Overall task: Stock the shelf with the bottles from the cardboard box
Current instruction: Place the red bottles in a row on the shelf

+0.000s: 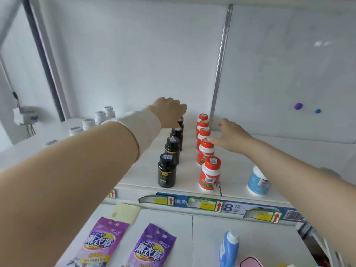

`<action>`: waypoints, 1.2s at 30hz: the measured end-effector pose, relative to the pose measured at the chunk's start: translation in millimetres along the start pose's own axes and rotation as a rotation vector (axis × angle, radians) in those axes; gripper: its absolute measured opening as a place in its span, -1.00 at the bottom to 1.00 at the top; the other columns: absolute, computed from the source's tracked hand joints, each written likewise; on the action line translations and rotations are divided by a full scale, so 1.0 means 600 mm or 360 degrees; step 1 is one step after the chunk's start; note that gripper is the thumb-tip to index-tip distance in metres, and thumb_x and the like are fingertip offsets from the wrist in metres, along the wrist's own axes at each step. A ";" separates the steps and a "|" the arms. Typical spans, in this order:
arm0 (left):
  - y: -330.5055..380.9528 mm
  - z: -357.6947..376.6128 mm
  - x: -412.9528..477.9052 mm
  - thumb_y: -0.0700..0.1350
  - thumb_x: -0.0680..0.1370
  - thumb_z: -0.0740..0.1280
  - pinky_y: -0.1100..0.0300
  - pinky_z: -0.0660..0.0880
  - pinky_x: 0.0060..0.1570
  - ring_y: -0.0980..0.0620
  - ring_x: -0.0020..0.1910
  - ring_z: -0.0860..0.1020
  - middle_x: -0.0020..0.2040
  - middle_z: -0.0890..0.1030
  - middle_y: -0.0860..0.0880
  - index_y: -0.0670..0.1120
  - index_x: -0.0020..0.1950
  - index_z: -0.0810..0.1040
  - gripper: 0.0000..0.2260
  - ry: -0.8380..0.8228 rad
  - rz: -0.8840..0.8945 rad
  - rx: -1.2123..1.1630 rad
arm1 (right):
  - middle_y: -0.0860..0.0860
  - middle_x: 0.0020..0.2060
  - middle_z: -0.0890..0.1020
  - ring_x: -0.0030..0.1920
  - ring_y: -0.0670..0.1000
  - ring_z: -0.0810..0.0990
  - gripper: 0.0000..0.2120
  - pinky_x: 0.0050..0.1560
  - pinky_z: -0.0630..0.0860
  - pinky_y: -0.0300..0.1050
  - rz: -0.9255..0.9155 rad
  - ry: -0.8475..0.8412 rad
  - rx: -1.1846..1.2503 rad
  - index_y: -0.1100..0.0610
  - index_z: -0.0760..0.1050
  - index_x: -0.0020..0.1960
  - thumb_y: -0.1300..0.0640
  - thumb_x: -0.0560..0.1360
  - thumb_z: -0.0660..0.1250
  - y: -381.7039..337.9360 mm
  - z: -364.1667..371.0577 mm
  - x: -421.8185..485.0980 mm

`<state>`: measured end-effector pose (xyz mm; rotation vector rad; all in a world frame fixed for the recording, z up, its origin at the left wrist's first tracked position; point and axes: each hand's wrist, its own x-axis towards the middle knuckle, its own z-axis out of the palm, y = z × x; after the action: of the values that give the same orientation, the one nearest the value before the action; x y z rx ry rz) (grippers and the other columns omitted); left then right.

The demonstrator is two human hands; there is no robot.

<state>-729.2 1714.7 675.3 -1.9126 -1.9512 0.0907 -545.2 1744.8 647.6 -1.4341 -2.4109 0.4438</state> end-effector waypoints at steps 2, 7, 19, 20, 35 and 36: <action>-0.007 -0.011 -0.057 -0.02 0.58 0.23 0.07 0.38 0.16 -0.11 0.23 0.45 0.25 0.47 -0.10 -0.13 0.36 0.33 -0.61 0.0023 -0.0011 0.0239 | 0.14 0.35 0.40 0.29 0.18 0.45 -0.46 0.21 0.45 0.02 -0.0074 0.0042 -0.0158 0.17 0.24 0.39 -0.02 0.51 0.29 -0.030 0.016 -0.027; -0.065 -0.027 -0.207 -0.07 0.59 0.19 0.11 0.36 0.13 -0.10 0.24 0.45 0.25 0.46 -0.10 -0.13 0.37 0.31 -0.64 0.0006 -0.0128 0.0469 | 0.19 0.22 0.45 0.20 0.21 0.46 -0.54 0.11 0.45 0.05 -0.0382 0.0091 -0.0405 0.22 0.30 0.31 0.02 0.51 0.26 -0.152 0.067 -0.083; -0.418 0.034 -0.677 0.01 0.57 0.24 0.08 0.38 0.18 -0.11 0.26 0.45 0.28 0.46 -0.10 -0.12 0.39 0.30 -0.57 -0.0463 -0.0834 0.0531 | 0.17 0.35 0.31 0.34 0.18 0.31 -0.49 0.25 0.31 0.03 -0.1192 -0.0116 -0.0569 0.20 0.18 0.41 -0.02 0.56 0.18 -0.631 0.318 -0.186; -0.456 0.048 -0.727 0.02 0.57 0.24 0.08 0.37 0.18 -0.10 0.25 0.45 0.27 0.46 -0.10 -0.12 0.39 0.30 -0.57 -0.0509 -0.0905 0.0517 | 0.17 0.35 0.30 0.34 0.18 0.31 -0.49 0.26 0.31 0.03 -0.1256 -0.0141 -0.0568 0.19 0.18 0.42 -0.02 0.56 0.18 -0.680 0.352 -0.197; -0.751 0.398 -1.258 0.00 0.56 0.27 0.05 0.41 0.20 -0.12 0.27 0.46 0.28 0.48 -0.14 -0.14 0.36 0.33 -0.58 -0.1079 -0.1613 -0.0042 | 0.14 0.35 0.34 0.36 0.16 0.31 -0.51 0.32 0.30 0.03 -0.1947 -0.0758 -0.0851 0.17 0.19 0.40 -0.03 0.56 0.17 -1.140 0.899 -0.327; -0.763 0.429 -1.273 0.00 0.56 0.27 0.05 0.42 0.19 -0.12 0.26 0.47 0.28 0.49 -0.13 -0.14 0.35 0.34 -0.58 -0.1118 -0.1637 -0.0090 | 0.14 0.35 0.34 0.36 0.15 0.31 -0.50 0.33 0.30 0.03 -0.1977 -0.0807 -0.0872 0.17 0.19 0.40 -0.04 0.56 0.18 -1.154 0.937 -0.322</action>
<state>-1261.8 1005.8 404.9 -0.7045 -3.1702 0.4460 -1233.6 1197.9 402.1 0.3452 -3.3565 -0.2185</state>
